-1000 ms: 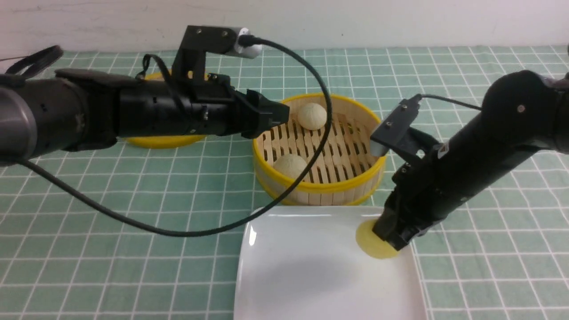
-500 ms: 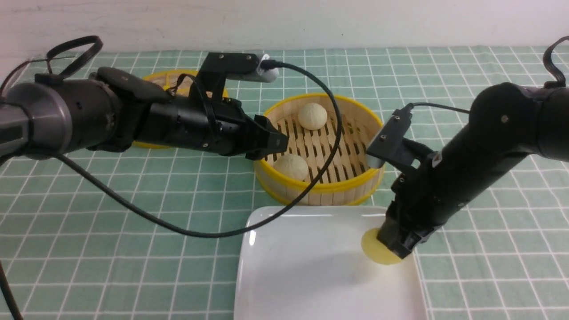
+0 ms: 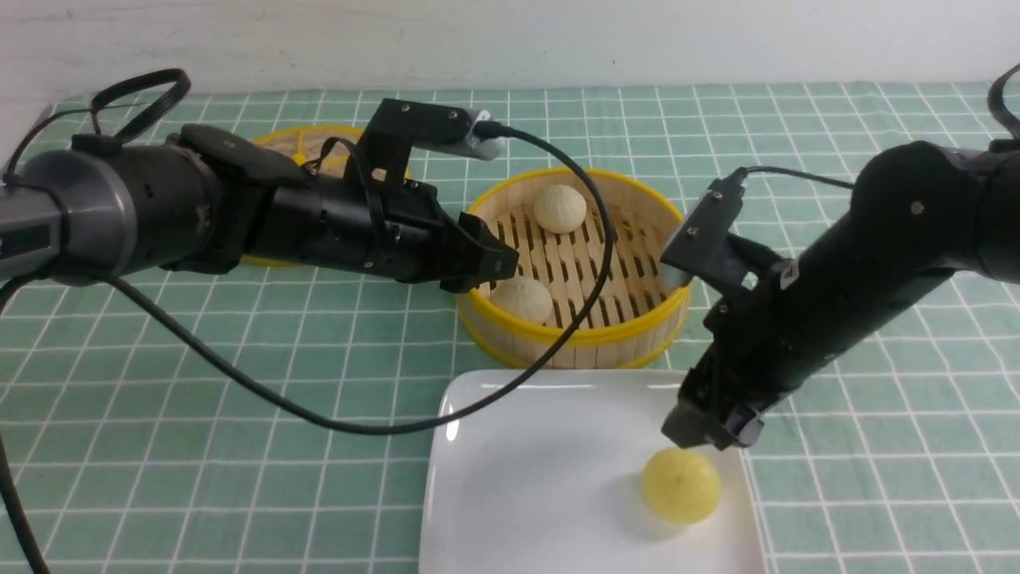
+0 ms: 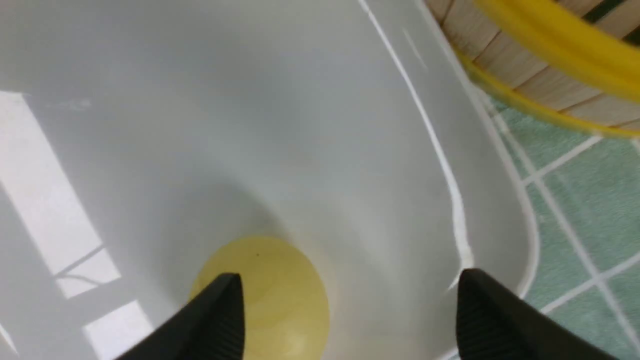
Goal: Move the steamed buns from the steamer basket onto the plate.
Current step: Use the left arm to grab the steamed stuffed bun that is closest to it
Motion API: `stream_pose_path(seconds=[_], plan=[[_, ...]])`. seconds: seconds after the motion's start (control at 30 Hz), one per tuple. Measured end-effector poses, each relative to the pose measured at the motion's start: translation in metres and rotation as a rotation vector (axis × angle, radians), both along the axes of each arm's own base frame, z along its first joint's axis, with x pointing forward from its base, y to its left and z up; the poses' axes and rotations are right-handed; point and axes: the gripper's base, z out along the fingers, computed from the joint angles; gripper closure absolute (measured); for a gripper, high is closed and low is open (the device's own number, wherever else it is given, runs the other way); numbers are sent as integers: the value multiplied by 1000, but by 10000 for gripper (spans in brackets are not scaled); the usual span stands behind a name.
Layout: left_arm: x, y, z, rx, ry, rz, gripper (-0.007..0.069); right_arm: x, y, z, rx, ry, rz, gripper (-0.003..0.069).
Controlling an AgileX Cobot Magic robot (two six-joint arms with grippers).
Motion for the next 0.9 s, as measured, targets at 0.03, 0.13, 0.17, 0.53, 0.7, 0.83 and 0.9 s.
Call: stream_pose_path(seconds=[0.03,0.13,0.17,0.53,0.7,0.83,0.9], plan=[[0,0,0,4,-2,-3,257,-1,-1,6,9,-26,-3,102],[0,1,-1,24,-9,-15,257,-6,-5,31,38,-129,-10,100],[-1,1,-2,41,-14,-27,257,-11,-9,50,61,-213,-17,99],[13,-4,-2,52,-28,-48,202,-51,-35,126,156,-471,-87,99],[30,-13,-9,19,37,-55,171,-57,-41,129,116,-467,-95,99],[32,-20,-16,40,68,-87,172,-57,-42,128,100,-466,-92,102],[32,-25,-18,55,71,-100,172,-57,-42,128,99,-466,-92,106]])
